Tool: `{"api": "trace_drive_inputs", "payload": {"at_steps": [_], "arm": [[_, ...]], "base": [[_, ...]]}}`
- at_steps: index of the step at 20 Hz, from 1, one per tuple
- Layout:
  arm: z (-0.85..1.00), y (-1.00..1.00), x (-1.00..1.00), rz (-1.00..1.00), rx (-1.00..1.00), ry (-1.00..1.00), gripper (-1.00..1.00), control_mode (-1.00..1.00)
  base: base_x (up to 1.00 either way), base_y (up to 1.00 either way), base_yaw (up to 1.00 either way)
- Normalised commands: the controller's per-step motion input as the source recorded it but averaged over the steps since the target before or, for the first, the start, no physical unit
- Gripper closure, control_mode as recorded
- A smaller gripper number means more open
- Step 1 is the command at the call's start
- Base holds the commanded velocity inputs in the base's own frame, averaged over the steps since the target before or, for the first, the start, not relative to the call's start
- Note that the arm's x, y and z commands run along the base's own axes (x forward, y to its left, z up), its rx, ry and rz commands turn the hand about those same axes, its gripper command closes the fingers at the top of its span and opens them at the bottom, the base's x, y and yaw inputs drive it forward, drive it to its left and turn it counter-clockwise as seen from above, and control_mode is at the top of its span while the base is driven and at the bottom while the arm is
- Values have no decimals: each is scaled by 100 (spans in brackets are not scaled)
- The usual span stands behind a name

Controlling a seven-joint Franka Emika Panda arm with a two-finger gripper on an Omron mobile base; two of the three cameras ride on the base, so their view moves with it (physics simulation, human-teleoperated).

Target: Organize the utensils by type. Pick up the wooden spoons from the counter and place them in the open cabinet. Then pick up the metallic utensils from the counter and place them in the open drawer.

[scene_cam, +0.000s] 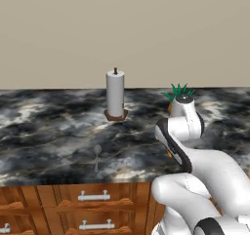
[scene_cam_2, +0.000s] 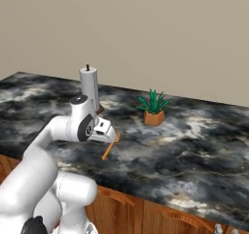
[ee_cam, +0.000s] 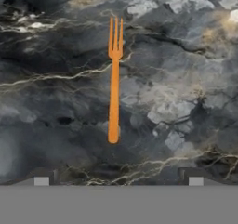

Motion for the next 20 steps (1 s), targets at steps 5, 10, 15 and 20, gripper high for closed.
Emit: {"api": "trace_drive_inputs", "payload": {"at_steps": [5,10,15,20], "arm": [[-21,-5,41,3,0,0,-100,-100],[-21,-8,32,2,3,2,-100,-100],[-30,-7,21,0,1,4,-100,-100],[-35,-4,16,0,0,0,-100,-100]], "base": [[0,0,0],[0,0,0],[0,0,0],[0,0,0]]}}
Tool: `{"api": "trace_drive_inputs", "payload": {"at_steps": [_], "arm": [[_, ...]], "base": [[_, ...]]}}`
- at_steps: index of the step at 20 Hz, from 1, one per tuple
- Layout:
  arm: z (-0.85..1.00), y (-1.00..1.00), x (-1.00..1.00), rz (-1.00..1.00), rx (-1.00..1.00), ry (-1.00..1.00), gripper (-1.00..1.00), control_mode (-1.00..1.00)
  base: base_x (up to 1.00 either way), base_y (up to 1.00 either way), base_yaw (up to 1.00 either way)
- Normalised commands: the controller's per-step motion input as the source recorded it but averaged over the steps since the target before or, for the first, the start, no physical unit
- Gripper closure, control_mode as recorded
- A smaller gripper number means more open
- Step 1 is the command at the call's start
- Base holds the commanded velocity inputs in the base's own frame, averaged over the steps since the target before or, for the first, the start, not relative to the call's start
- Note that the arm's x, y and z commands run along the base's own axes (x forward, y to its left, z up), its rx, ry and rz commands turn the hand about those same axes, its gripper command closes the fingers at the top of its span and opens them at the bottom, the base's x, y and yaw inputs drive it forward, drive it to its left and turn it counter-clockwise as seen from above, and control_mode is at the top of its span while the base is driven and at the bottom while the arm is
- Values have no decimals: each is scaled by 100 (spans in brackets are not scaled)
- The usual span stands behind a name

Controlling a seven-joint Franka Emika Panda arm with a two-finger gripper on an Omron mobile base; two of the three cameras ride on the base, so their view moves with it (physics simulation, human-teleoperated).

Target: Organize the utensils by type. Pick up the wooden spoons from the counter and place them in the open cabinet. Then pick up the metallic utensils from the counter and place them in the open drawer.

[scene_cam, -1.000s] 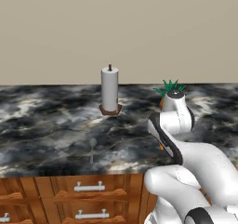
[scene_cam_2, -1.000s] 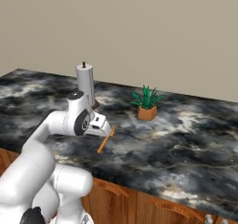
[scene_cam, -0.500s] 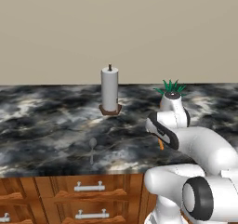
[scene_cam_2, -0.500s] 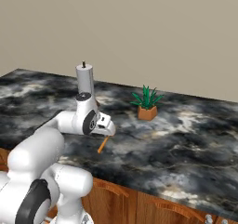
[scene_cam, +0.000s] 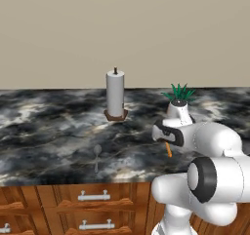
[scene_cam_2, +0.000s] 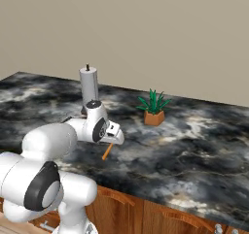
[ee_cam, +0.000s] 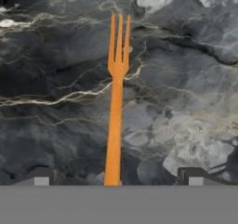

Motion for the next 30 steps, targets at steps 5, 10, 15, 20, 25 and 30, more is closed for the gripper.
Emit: {"api": "trace_drive_inputs", "payload": {"at_steps": [5,10,15,20,25,30], "arm": [[-27,-1,29,0,0,2,-100,-100],[-23,0,37,0,1,3,-100,-100],[-24,-2,38,0,0,5,-100,-100],[-28,-3,29,0,0,5,-100,-100],[-26,-3,21,0,0,1,-100,-100],[-20,-2,5,0,0,0,100,-100]], "base": [[0,0,0],[0,0,0],[0,0,0],[0,0,0],[0,0,0],[0,0,0]]}}
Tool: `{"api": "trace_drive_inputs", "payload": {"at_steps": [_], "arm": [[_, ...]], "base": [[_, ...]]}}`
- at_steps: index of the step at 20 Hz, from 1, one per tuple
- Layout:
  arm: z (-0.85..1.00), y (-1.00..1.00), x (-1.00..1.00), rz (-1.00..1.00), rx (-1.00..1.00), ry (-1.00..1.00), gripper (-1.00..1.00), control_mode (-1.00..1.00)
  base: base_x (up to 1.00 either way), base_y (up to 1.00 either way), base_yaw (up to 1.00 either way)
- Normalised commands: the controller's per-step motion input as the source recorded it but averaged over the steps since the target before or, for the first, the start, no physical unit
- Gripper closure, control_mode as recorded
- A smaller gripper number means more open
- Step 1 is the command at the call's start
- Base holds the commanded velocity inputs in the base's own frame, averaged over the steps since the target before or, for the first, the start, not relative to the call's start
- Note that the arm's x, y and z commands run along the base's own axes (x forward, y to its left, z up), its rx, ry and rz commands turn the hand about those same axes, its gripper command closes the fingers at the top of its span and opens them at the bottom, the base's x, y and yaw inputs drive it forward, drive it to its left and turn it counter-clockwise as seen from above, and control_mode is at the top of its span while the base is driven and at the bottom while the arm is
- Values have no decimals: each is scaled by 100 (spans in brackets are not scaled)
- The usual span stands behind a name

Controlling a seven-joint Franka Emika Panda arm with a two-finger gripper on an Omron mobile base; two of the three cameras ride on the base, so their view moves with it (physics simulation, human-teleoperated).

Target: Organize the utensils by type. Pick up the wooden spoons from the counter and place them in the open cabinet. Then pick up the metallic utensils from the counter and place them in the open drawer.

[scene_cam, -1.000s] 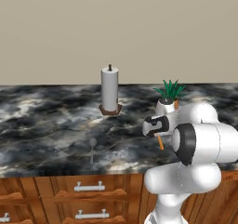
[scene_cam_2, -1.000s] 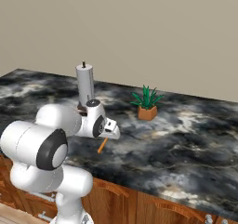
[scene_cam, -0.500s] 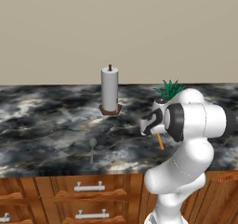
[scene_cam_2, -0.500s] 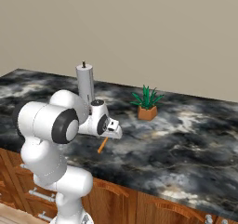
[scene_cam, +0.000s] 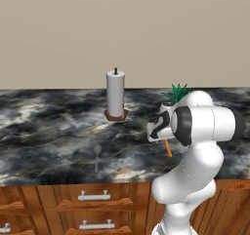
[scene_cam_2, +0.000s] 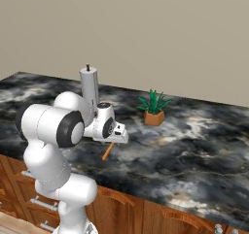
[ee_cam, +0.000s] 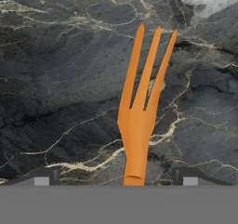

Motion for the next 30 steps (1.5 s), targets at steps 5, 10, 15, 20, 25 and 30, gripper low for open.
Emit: {"api": "trace_drive_inputs", "payload": {"at_steps": [5,10,15,20,25,30], "arm": [[-20,-5,-5,0,0,0,100,-100],[-21,-15,-18,-2,0,0,100,-100],[2,-15,-12,-2,8,-3,100,-100],[73,-4,-14,1,15,-11,100,-100],[97,0,-16,10,2,-9,100,-100],[92,0,-24,14,0,-1,100,-100]], "base": [[0,0,0],[0,0,0],[0,0,0],[0,0,0],[0,0,0],[0,0,0]]}}
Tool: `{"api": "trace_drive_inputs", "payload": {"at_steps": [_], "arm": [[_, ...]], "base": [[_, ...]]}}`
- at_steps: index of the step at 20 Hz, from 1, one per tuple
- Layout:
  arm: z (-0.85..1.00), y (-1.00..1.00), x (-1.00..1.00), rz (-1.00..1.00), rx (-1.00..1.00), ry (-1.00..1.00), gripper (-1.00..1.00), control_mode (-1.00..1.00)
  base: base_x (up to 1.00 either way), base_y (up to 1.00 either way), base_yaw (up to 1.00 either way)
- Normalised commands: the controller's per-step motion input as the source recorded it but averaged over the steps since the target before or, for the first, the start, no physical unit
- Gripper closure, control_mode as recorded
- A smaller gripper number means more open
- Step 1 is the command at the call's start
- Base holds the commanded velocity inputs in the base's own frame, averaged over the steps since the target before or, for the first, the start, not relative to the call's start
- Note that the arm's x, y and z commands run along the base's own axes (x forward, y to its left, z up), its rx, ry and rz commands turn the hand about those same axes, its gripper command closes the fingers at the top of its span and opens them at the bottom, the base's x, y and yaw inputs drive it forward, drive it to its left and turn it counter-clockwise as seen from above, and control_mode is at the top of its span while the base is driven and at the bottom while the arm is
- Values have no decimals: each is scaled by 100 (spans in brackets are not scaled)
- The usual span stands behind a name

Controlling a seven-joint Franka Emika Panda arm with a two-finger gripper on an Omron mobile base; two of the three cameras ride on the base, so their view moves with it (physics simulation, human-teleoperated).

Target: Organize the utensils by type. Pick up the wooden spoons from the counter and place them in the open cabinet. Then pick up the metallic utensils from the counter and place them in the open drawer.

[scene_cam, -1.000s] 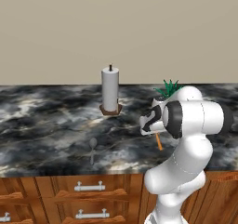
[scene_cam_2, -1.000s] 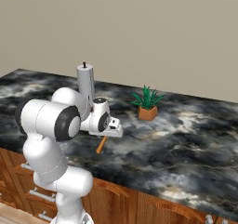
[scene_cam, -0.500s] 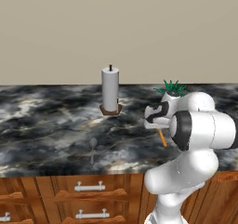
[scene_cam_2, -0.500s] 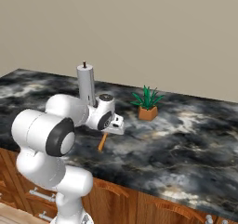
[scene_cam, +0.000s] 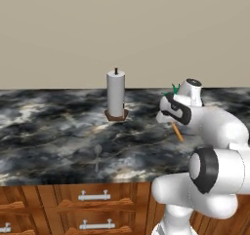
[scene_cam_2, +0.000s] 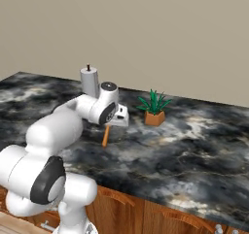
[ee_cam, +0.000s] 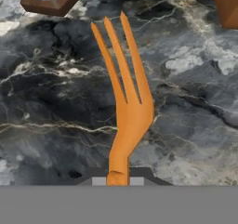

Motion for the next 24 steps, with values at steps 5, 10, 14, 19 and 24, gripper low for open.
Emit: {"api": "trace_drive_inputs", "payload": {"at_steps": [5,10,14,19,24], "arm": [[84,0,-38,11,0,-2,100,-100],[63,0,-41,5,0,0,100,-100],[18,0,-22,0,-3,5,100,-100],[0,0,0,0,-5,1,100,-100],[0,0,0,0,0,0,100,-100]], "base": [[0,0,0],[0,0,0],[0,0,0],[0,0,0],[0,0,0]]}}
